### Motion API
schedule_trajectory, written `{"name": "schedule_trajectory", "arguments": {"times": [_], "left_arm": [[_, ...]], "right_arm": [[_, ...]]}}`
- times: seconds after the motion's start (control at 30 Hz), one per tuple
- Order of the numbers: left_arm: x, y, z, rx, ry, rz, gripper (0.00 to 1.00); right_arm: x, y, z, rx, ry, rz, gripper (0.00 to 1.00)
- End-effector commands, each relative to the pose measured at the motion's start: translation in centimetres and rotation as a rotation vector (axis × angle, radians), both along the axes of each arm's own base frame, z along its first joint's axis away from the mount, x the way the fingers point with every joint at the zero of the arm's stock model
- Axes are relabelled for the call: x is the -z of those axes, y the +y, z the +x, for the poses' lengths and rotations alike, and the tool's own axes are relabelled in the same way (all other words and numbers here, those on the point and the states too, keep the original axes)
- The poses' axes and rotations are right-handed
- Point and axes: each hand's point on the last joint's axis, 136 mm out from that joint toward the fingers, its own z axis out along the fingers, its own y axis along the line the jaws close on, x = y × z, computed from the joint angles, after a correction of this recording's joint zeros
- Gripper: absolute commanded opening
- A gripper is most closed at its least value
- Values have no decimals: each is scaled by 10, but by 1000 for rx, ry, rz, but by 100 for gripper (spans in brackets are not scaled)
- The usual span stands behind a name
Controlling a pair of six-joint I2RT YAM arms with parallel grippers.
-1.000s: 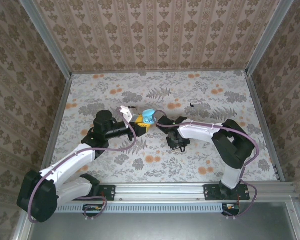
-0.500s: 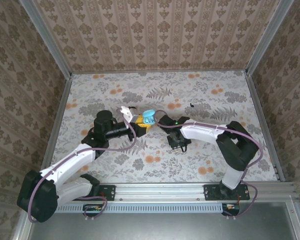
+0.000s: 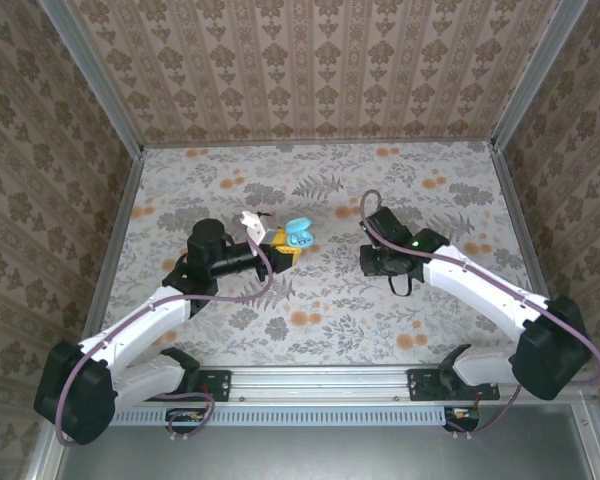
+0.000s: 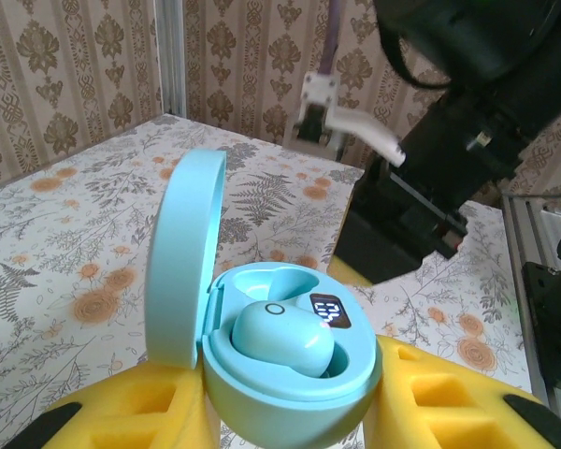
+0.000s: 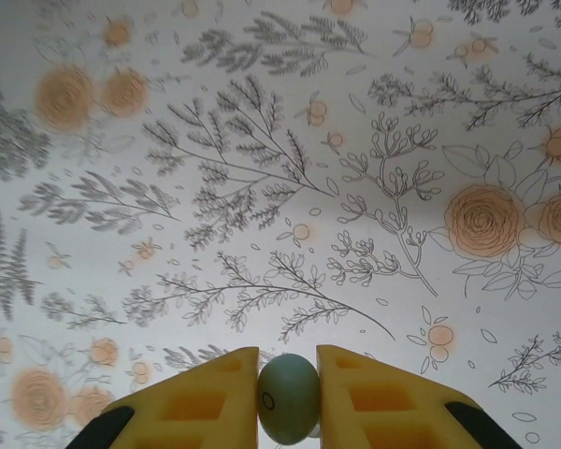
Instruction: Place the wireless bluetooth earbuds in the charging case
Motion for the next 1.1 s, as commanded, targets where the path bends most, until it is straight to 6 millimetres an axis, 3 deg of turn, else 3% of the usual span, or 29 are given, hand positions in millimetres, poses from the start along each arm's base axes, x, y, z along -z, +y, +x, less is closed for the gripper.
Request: {"name": "schedule_trajectory", "arguments": {"times": [0.0, 0.47, 1.07], "left_arm": [[-22, -1, -2, 20, -58, -24, 37], [-30, -4, -2, 41, -59, -30, 37], [-31, -13, -4, 98, -36, -44, 37]], "right_arm": [[-18, 9, -8, -50, -20, 98, 20], [-87, 31, -10, -142, -165, 307, 20], [-163, 84, -13, -374, -334, 617, 20]]}}
